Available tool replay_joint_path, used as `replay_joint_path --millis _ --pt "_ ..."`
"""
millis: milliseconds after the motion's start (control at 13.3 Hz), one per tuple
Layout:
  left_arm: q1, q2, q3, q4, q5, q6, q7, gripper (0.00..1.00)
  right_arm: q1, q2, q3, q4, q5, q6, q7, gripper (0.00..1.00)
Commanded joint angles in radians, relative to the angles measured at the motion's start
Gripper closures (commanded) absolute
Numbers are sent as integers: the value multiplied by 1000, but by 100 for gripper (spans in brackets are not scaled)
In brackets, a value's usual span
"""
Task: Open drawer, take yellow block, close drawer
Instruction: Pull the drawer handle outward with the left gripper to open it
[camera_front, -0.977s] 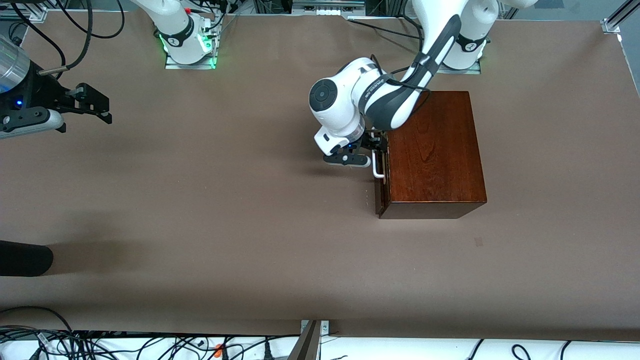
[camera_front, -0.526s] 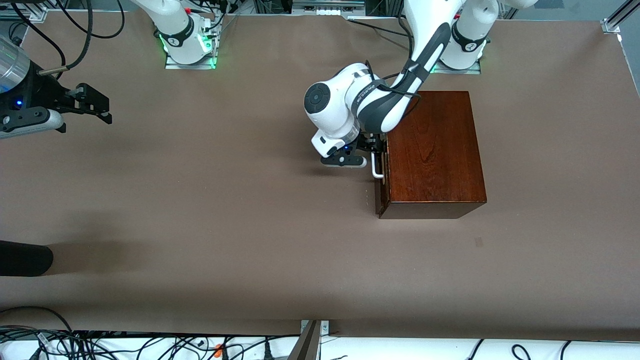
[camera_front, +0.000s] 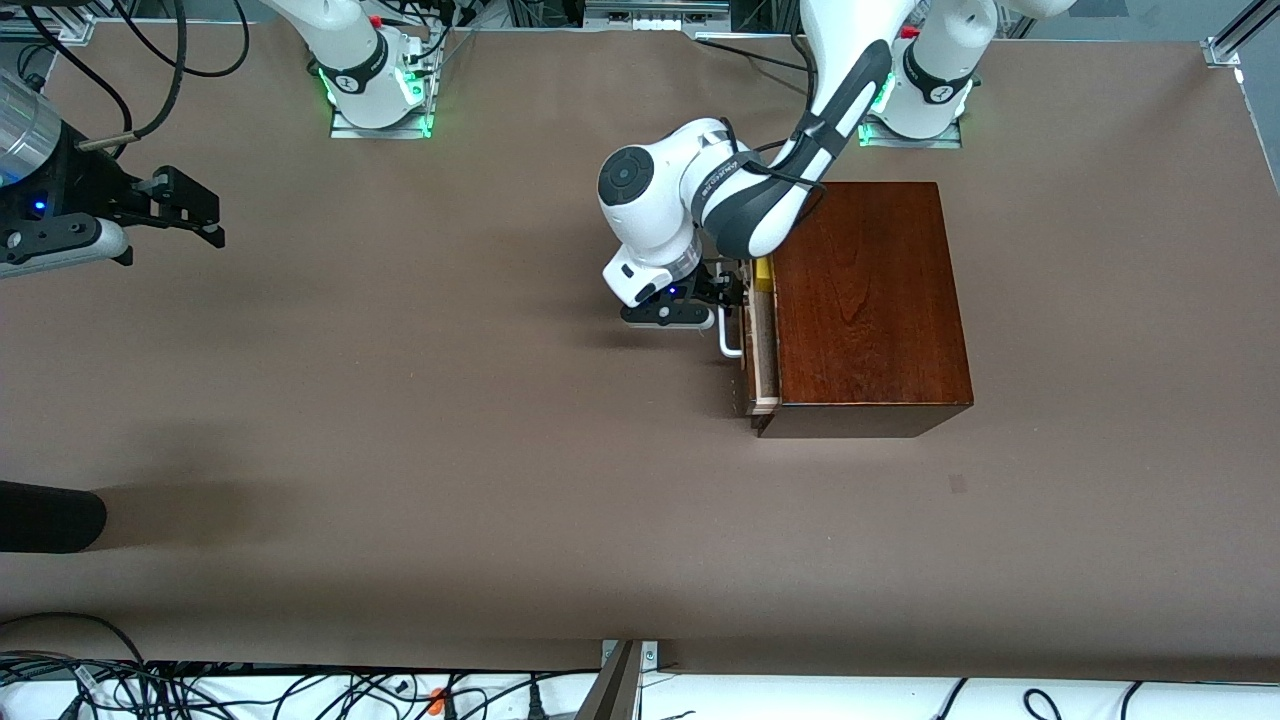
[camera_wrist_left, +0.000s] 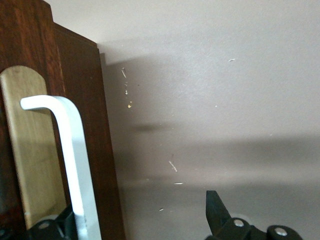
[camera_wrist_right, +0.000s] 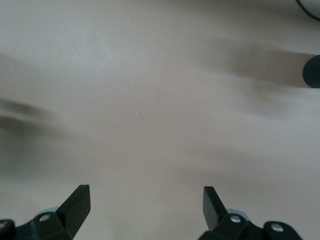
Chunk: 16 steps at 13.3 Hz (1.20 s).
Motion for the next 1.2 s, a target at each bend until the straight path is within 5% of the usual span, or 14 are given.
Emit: replay_joint_path --millis 0,1127 --pt "-31 34 3 23 4 101 -54 0 -1 1 -2 4 15 3 -3 0" --pt "-28 -20 3 75 -37 112 -62 0 -4 3 -7 4 15 -2 -3 0"
